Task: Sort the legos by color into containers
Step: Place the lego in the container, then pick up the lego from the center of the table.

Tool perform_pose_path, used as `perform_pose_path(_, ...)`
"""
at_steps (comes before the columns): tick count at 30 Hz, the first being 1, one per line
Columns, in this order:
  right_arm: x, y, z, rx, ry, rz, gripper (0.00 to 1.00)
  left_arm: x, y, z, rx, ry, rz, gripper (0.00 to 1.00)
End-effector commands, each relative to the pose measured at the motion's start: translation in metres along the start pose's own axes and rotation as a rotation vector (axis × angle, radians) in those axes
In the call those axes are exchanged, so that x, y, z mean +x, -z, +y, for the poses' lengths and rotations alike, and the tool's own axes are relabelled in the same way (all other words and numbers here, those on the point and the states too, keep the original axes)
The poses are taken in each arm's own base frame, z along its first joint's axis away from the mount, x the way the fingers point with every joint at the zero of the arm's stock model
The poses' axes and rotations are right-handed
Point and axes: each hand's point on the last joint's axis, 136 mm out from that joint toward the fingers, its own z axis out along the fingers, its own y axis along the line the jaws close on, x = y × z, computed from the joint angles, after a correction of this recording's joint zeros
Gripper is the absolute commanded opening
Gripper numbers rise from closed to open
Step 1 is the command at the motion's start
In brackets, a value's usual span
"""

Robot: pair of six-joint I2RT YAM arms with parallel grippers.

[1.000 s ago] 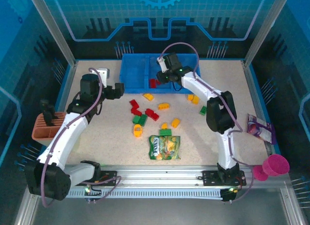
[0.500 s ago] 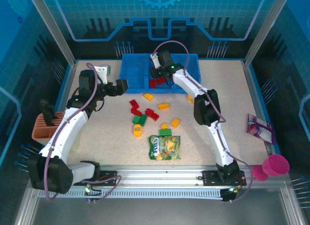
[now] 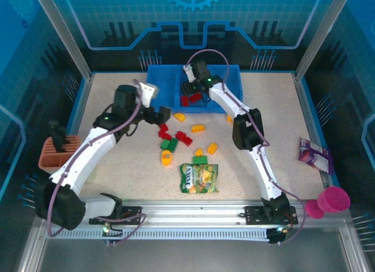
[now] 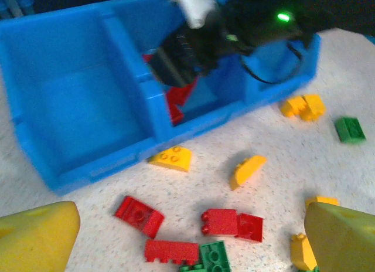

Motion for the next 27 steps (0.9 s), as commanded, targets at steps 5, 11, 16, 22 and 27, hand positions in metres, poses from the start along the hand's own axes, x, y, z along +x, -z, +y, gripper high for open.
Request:
perform_pose_path(5, -0.056, 0.11, 0.017, -0.053, 0.028, -0.157, 0.69, 0.014, -0.049, -0.043, 0.096, -0.447, 0.137, 0.94)
perform_pose_path(11, -0.031, 0.203, -0.007, -0.046, -0.063, -0.142, 0.79, 0.044, -0.092, -0.071, 0.195, -0.549, 0.218, 0.92)
perform_pose_path(16, 0.02, 0.262, -0.016, -0.087, -0.142, -0.133, 0.88, 0.065, -0.129, -0.089, 0.277, -0.555, 0.301, 0.89)
perform_pose_path(22, 0.078, 0.291, -0.024, -0.074, -0.219, -0.08, 0.91, 0.088, -0.158, -0.097, 0.315, -0.545, 0.371, 0.88)
perform_pose_path(27, 0.102, 0.302, -0.035, -0.04, -0.249, -0.056, 0.91, 0.098, -0.175, -0.102, 0.333, -0.534, 0.417, 0.87)
